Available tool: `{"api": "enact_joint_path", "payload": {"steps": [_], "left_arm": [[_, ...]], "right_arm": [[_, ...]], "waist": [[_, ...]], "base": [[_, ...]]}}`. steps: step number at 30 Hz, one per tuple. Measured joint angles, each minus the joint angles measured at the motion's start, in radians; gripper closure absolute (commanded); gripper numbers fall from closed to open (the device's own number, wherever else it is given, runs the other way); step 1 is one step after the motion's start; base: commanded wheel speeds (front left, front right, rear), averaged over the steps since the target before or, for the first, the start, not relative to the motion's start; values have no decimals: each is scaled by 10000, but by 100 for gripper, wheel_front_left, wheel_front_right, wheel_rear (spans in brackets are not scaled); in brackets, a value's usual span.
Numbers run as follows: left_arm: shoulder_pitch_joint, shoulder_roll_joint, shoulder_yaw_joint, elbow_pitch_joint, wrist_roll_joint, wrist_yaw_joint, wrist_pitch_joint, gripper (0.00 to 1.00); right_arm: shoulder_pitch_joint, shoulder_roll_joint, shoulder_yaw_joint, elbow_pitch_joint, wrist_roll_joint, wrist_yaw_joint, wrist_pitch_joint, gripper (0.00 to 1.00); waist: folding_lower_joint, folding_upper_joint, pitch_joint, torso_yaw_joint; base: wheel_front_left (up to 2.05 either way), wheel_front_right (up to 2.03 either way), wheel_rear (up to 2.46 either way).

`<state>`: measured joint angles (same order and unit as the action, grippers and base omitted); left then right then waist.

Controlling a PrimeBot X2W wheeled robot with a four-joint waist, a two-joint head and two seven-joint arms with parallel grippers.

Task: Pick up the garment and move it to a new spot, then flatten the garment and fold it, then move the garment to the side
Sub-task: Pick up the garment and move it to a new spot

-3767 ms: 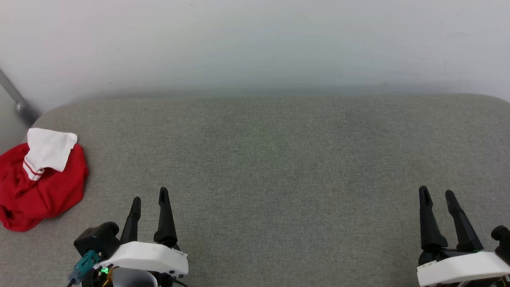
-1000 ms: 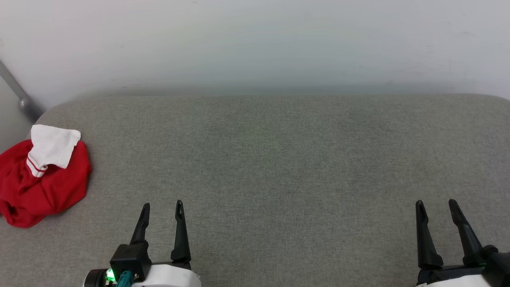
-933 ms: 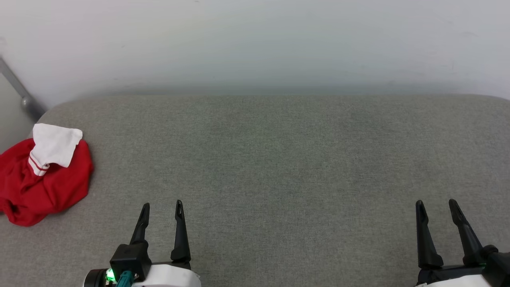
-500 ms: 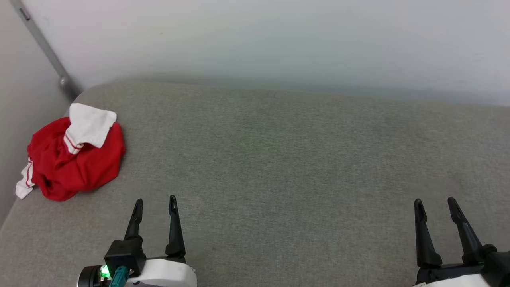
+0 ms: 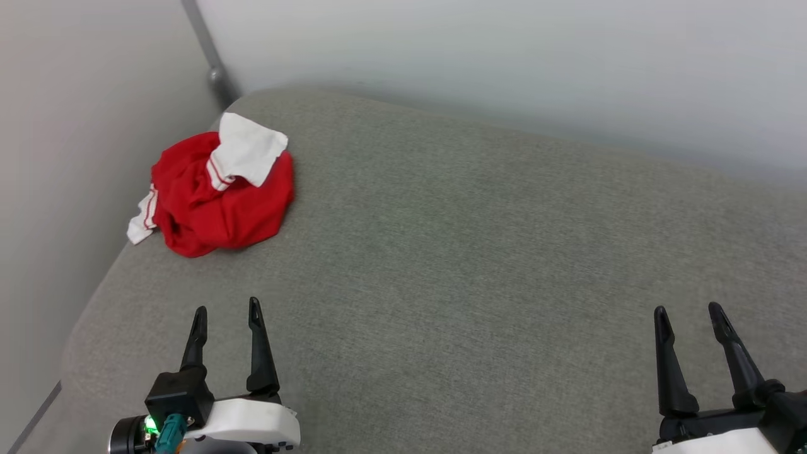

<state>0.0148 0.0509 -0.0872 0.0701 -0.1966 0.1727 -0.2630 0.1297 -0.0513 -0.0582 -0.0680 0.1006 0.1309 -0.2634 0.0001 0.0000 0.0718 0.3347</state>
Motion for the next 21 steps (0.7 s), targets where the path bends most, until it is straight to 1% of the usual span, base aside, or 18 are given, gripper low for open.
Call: {"api": "enact_joint_path", "payload": {"steps": [7, 13, 17, 21], "left_arm": [[-33, 0, 61, -15, -196, 161, 0, 0], [-33, 0, 130, -23, -280, 268, 0, 0], [-10, 2, 238, -19, -362, 309, 0, 0], [4, -2, 301, -35, -460, 313, 0, 0]], "right_arm": [[-22, 2, 33, -42, -173, 0, 0, 0], [-29, 2, 54, -48, -230, 0, 0, 0], [-38, 2, 180, -48, -320, 0, 0, 0], [-81, 2, 234, -46, -378, 2, 0, 0]], "waist": [[0, 0, 143, 999], [0, 0, 169, 1693], [0, 0, 150, 1970], [0, 0, 203, 1995]], "base": [[0, 0, 0], [0, 0, 0], [0, 0, 0], [0, 0, 0]]}}
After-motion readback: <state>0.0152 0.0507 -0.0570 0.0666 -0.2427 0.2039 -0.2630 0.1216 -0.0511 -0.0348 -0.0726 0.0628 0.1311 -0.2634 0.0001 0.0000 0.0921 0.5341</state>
